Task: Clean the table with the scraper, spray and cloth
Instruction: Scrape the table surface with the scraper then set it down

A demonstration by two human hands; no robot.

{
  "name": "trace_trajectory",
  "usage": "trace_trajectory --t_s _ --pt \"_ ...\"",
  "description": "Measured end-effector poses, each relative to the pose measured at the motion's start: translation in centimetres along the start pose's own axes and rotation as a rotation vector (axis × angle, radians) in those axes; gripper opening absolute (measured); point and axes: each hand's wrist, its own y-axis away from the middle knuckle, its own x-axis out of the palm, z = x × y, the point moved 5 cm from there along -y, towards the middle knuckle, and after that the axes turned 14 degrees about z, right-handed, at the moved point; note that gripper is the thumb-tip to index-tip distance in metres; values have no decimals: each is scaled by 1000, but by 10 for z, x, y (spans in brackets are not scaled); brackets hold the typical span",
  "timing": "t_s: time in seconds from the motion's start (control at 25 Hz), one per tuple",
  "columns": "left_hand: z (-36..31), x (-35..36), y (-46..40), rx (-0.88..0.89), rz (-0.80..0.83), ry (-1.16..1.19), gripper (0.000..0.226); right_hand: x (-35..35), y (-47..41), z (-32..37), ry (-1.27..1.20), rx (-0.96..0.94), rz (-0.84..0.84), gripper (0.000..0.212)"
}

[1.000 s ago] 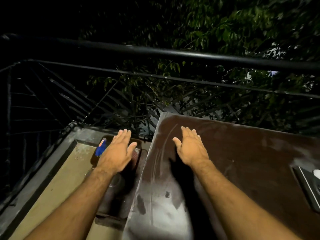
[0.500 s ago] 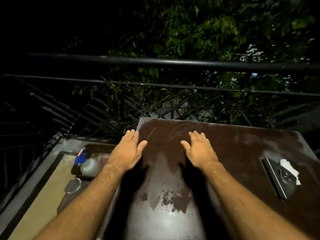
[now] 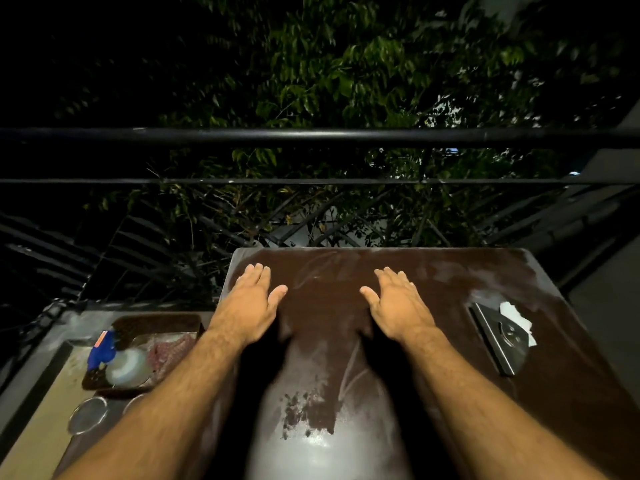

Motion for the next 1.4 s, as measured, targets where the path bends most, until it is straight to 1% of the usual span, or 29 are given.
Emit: trace_trajectory --t_s 0.16,0.28,0.44,0.6,0.88,1.04,1.24,1.4 --pt "-28 4 -10 0 -17 6 69 -13 -4 -31 -19 -5 4 66" --pt "-54 17 -21 -4 -9 -9 69 -21 -7 -68 -45 5 13 68" --pt "-98 46 -37 27 34 -8 70 -30 -9 -125 -66 21 34 71" --pt "-139 74 -49 71 74 -22 71 -38 -5 -169 -78 40 16 70" --pt "-218 119 -81 150 144 -20 71 -50 3 -255 -101 135 12 69" --pt "-270 140 -98 222 172 -30 71 -59 10 -311 -137 229 4 54" --pt "-315 163 -116 298 239 -95 71 -71 13 -361 -189 349 -2 66" --pt "-331 183 -131 311 285 -106 72 -65 2 -383 -223 379 22 67"
